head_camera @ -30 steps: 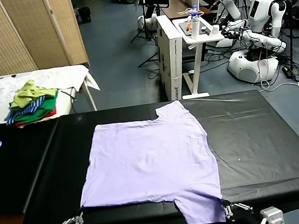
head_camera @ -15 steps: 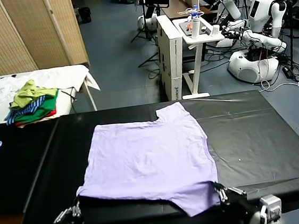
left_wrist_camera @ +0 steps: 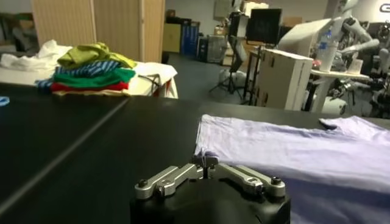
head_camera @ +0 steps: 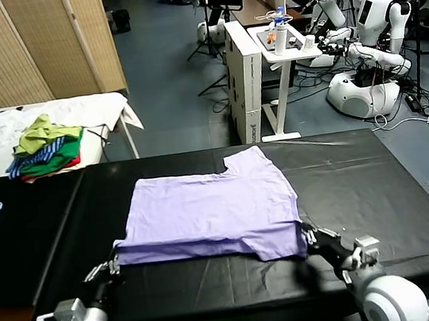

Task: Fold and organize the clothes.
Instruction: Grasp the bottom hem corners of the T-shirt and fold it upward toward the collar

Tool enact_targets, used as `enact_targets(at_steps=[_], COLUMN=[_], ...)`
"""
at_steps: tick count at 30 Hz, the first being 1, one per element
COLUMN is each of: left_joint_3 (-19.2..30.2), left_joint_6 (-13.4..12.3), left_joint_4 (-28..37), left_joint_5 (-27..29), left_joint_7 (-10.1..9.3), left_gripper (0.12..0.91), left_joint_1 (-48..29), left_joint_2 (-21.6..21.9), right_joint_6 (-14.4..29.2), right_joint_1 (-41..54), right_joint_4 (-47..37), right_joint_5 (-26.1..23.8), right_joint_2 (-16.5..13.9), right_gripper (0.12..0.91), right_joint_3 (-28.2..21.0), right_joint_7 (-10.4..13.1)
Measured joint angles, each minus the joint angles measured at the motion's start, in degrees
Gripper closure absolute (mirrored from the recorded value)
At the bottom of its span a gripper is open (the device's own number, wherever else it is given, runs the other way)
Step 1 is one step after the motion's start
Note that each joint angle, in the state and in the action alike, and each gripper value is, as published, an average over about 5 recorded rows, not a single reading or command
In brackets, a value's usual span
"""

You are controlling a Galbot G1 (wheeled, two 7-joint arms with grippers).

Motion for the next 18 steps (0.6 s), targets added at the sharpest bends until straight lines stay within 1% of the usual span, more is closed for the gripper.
enact_targets(at_steps=[11,13,14,16,17,18], left_joint_3=[0.72,0.77,0.8,0.9,0.97,1.05], left_joint_6=[0.22,0.23,0.23,0.35,0.44,0.53], left_joint_4=[2.91,3.29,3.5,3.92,4.16,4.37], left_joint_5=[0.25,0.29,0.32,0.39,0.41,0.42], left_joint_7=[0.48,0.48,0.48,0.53,0.59,0.7], left_gripper=[0.886,0.886,0.886,0.886,0.886,0.886], left_joint_1=[-2.03,-2.31,-2.48,-2.84,-3.06,-3.28], left_joint_2=[1.0,1.04,1.05,1.06,1.04,1.01], right_joint_6=[0.11,-0.16,-0.35,-0.71,-0.86,-0.97], right_joint_1=[2.68,2.63,2.51,2.13,1.89,1.62], right_joint_4=[-3.3,-3.27,-3.16,-2.77,-2.49,-2.18], right_joint_5=[-0.2,-0.19,-0.18,-0.17,-0.16,-0.15], right_joint_2=[0.41,0.47,0.44,0.27,0.16,0.02], right_gripper=[0.887,0.874,0.849,0.763,0.707,0.632], right_joint_3=[-1.27,-1.19,-1.06,-0.68,-0.44,-0.19], right_joint_7=[-0.15,-0.51,-0.78,-1.35,-1.59,-1.77])
